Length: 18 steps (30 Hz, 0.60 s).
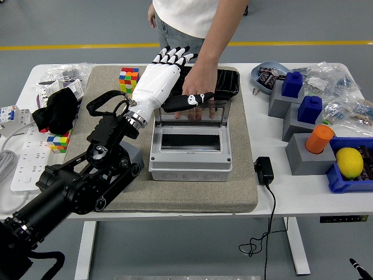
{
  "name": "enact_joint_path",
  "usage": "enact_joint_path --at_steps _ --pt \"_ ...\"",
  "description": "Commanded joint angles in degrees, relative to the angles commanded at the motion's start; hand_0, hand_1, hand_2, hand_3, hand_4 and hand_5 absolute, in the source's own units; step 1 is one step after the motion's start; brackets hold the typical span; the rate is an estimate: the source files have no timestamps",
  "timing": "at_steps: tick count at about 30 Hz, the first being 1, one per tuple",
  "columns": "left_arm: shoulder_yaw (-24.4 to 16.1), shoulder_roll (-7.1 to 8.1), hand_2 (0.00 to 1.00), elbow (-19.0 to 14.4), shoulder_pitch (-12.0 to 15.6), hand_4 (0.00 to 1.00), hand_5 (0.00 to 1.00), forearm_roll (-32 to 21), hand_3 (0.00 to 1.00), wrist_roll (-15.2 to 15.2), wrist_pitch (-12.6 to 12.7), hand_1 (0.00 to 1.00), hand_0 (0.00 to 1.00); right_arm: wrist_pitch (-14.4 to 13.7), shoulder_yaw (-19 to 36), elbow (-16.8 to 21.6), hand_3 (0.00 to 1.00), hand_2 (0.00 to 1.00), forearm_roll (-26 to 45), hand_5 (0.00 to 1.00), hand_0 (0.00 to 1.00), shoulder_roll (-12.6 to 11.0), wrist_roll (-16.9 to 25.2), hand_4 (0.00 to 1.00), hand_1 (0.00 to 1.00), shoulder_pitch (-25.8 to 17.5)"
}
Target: Fetch the battery,place it into the box,close the lid of the box
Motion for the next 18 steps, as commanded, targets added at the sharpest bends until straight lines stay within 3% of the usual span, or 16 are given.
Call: enact_joint_path --at_steps 5,6,11,12,18 --pt "2.22 1.14 0.998 -2.02 0.77 0.998 0.998 0.76 0.902 1.80 -3.25 0.998 0.998 -0.01 0.26 0.02 0.781 0.783 -0.15 0.998 0.858 -0.01 -0.01 0.998 0.828 0.07" --pt "2.83 1.43 0.998 -2.52 0.90 0.998 0.998 0.91 0.786 2.14 -3.87 0.998 0.998 -0.05 0.26 0.00 0.781 0.782 -0.18 0.998 0.859 0.00 -0.01 0.998 0.828 0.05" --pt "4.00 2.05 0.998 -3.27 1.37 0.998 0.998 0.71 0.786 2.84 -5.49 0.998 0.998 -0.13 0.24 -0.06 0.781 0.782 -0.20 0.998 0.859 0.01 -0.05 0.998 0.828 0.00" --pt "4.05 2.11 0.957 -3.32 1.42 0.998 0.998 0.72 0.633 2.89 -5.70 0.998 0.998 -0.13 0.24 -0.06 0.781 0.782 -0.21 0.998 0.858 0.00 -0.05 0.998 0.827 0.01" --pt "6.37 3.79 0.935 -6.57 2.15 0.998 0.998 0.18 0.602 3.24 -6.92 0.998 0.998 -0.14 0.57 -0.06 0.781 0.781 -0.35 0.998 0.856 -0.04 -0.07 0.998 0.827 0.06"
